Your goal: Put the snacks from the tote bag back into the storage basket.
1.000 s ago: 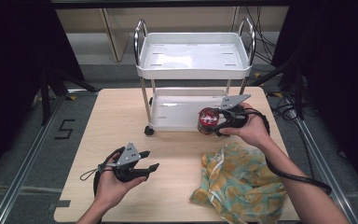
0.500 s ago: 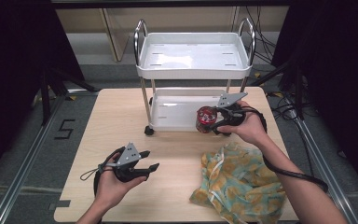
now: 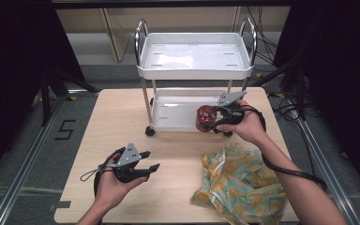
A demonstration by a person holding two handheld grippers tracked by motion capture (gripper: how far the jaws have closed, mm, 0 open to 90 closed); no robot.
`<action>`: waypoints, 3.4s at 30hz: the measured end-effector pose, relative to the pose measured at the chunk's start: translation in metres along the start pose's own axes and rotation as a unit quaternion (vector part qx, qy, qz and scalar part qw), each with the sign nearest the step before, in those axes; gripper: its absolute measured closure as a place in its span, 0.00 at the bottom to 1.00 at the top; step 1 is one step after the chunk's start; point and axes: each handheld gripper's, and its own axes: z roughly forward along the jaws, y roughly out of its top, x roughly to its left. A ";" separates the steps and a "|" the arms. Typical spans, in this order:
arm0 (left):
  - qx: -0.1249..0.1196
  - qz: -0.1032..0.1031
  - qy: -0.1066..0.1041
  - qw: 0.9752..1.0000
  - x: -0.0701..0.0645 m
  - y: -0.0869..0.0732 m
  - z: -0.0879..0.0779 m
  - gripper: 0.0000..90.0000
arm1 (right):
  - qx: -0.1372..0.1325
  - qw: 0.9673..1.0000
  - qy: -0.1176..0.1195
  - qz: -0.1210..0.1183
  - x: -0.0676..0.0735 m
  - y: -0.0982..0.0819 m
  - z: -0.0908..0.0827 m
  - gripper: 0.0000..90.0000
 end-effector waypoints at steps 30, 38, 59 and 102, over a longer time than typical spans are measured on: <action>-0.004 -0.007 0.000 1.000 -0.001 0.000 0.001 0.47 | 0.001 1.000 -0.006 0.015 -0.008 0.001 0.008 0.29; 0.000 0.002 0.001 1.000 0.000 0.000 0.000 0.47 | 0.005 1.000 -0.010 0.021 -0.009 0.001 0.011 0.29; -0.006 0.008 0.004 1.000 0.001 0.001 0.000 0.47 | 0.006 1.000 -0.011 0.028 -0.010 0.005 0.016 0.29; -0.008 -0.009 0.003 1.000 0.000 -0.001 0.001 0.47 | 0.004 0.999 -0.014 0.048 -0.020 0.001 0.036 0.29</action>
